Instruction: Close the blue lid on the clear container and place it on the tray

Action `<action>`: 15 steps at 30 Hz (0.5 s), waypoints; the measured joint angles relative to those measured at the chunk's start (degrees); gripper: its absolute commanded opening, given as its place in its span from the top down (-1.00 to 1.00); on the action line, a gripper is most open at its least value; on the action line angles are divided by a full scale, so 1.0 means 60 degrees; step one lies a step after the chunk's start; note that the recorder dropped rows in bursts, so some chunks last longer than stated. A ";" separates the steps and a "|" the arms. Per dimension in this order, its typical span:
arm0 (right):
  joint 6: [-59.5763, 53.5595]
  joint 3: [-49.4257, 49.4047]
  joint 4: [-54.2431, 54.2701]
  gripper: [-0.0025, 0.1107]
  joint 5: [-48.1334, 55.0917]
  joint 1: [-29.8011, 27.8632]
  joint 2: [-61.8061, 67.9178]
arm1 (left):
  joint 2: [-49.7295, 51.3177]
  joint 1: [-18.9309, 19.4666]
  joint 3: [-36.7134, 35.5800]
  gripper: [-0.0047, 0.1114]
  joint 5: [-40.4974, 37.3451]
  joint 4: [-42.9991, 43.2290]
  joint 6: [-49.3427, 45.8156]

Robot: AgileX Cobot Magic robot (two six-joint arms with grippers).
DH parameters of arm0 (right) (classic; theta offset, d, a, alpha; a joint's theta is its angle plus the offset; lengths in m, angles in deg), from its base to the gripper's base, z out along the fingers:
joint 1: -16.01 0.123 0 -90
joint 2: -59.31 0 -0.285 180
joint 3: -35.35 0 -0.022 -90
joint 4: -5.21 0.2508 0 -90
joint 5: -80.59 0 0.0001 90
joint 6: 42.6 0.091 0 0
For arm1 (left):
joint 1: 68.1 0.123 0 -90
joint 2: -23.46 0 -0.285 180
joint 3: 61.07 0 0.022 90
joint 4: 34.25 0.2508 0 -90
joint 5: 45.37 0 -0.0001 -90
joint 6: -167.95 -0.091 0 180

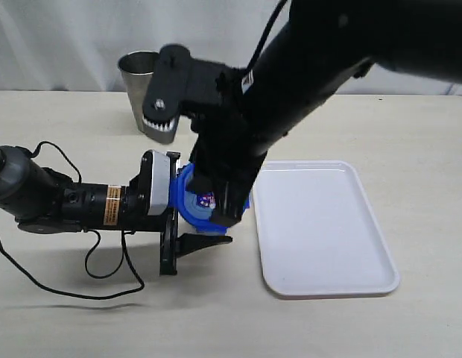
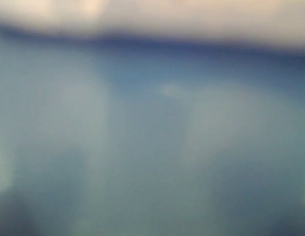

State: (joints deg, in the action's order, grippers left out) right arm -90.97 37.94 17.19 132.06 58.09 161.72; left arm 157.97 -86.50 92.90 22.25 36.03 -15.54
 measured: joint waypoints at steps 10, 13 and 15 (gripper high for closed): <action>0.0358 0.1732 0.1176 0.33 0.2772 -0.1467 0.1292 | -0.0051 -0.0037 0.0000 0.92 -0.0034 0.0260 -0.0643; -0.0391 0.1769 0.1618 0.33 0.2602 -0.1467 0.1426 | -0.0051 -0.0037 0.0000 0.92 -0.0034 0.0263 -0.0662; -0.0430 0.1772 0.1591 0.33 0.2562 -0.1467 0.1483 | -0.0051 -0.0037 0.0000 0.92 -0.0034 0.0280 -0.0662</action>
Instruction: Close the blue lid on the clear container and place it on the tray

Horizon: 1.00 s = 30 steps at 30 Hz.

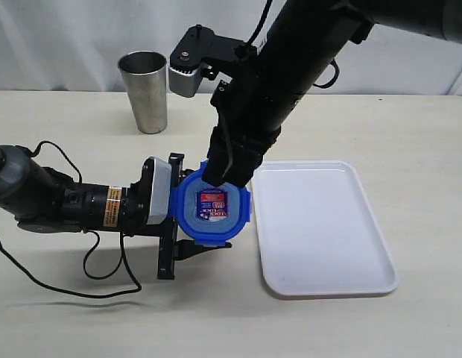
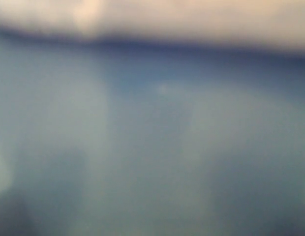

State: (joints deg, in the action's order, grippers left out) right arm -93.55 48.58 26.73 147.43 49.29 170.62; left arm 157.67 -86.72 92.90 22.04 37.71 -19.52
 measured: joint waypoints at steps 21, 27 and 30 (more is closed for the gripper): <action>0.0523 0.0278 0.0145 0.33 0.0284 -0.0064 0.0960 | 0.0000 0.0000 0.0000 0.92 0.0018 0.0181 -0.0074; 0.0769 0.0336 0.0276 0.33 0.0358 -0.0086 0.1118 | 0.0000 0.0000 0.0000 0.92 0.0018 0.0221 -0.0058; 0.0911 0.0336 0.0468 0.33 0.0488 -0.0086 0.1227 | 0.0000 0.0000 0.0000 0.92 0.0000 0.0266 -0.0057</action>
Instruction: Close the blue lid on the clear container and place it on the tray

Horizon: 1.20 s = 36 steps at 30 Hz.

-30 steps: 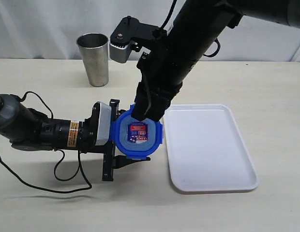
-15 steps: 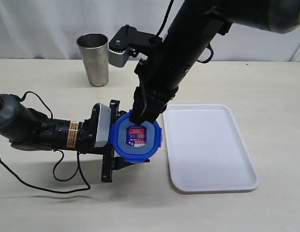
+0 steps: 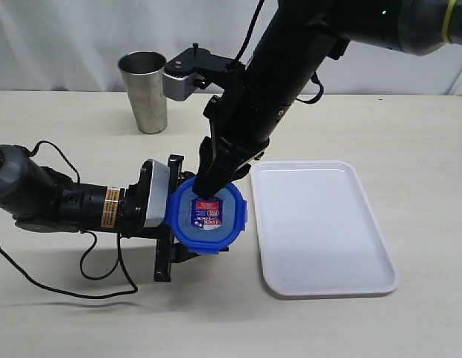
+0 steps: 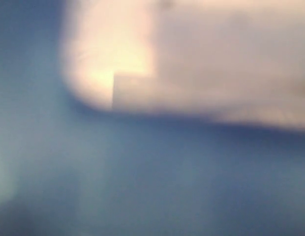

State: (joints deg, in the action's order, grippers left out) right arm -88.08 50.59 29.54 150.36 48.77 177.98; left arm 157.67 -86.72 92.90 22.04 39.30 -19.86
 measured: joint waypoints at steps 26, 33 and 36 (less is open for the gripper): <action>0.2312 0.0491 -0.2209 0.33 -0.0344 -0.0932 -0.0348 | 0.0000 0.0011 0.0000 0.92 -0.0374 -0.1349 0.2404; 0.3101 0.0368 -0.2645 0.33 -0.0547 -0.0947 -0.0348 | 0.0000 0.0011 0.0000 0.92 -0.0437 -0.1461 0.2536; 0.4111 0.0361 -0.3387 0.33 -0.0775 -0.0947 -0.0348 | 0.0000 0.0011 0.0000 0.92 -0.0477 -0.1524 0.2566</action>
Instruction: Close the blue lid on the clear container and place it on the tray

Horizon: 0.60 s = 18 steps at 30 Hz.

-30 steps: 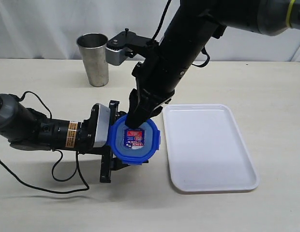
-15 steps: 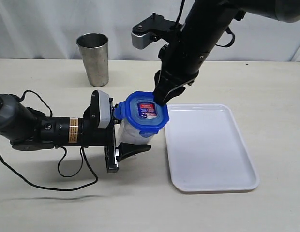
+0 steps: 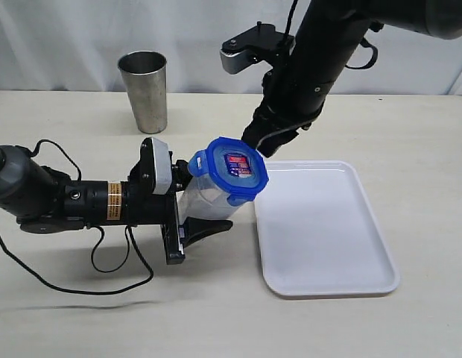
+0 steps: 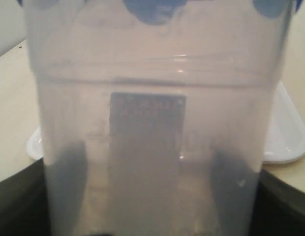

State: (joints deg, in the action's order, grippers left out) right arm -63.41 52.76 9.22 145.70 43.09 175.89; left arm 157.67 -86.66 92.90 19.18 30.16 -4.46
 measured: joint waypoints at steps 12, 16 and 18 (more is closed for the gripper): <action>0.0875 -0.0016 0.0750 0.33 -0.0375 -0.0022 -0.0223 | 0.0000 0.0000 0.0000 0.92 -0.0284 -0.0720 0.0218; 0.0685 -0.0016 0.2987 0.23 -0.0792 -0.0022 -0.0734 | 0.0000 0.0000 0.0000 0.92 -0.0366 -0.1005 0.0218; 0.0639 -0.0016 0.3537 0.15 -0.0820 0.0059 -0.0887 | 0.0000 0.0000 0.0000 0.92 -0.0391 -0.1026 0.0218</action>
State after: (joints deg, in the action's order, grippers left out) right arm -59.58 52.66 30.44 140.78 43.44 170.57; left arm 157.67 -86.66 92.90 16.83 24.00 -3.15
